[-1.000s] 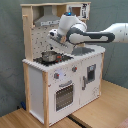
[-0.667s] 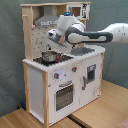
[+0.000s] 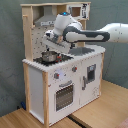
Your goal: Play with the kitchen
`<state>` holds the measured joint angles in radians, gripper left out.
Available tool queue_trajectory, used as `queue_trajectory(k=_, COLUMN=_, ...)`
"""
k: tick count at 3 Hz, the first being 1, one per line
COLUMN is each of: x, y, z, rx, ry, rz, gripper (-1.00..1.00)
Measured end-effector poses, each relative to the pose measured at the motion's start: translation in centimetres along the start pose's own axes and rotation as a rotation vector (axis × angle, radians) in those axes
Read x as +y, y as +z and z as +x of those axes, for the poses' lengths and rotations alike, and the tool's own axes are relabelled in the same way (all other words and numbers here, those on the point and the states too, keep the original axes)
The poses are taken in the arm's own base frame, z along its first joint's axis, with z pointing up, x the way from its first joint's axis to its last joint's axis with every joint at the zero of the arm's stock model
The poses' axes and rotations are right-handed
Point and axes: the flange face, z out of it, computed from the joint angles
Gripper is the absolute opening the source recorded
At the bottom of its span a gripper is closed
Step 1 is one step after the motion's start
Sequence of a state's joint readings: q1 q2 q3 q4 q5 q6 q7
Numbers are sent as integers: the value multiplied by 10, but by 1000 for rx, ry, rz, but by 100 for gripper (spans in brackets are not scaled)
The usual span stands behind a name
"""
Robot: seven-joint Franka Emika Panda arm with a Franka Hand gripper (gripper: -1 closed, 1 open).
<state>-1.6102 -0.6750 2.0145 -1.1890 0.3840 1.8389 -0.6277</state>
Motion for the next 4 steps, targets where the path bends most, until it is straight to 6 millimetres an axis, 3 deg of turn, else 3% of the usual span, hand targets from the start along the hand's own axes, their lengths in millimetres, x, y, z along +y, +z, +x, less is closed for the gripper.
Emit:
queue_trajectory(k=2, x=14, y=6, z=-18, rx=-120, ry=-11, rz=82, gripper=100)
queue_trajectory(k=3, x=15, y=48, z=-22, rx=-203, ry=-55, rz=116, gripper=100)
queue_trajectory(k=4, x=15, y=48, z=-22, rx=-203, ry=-56, rz=116, gripper=-100)
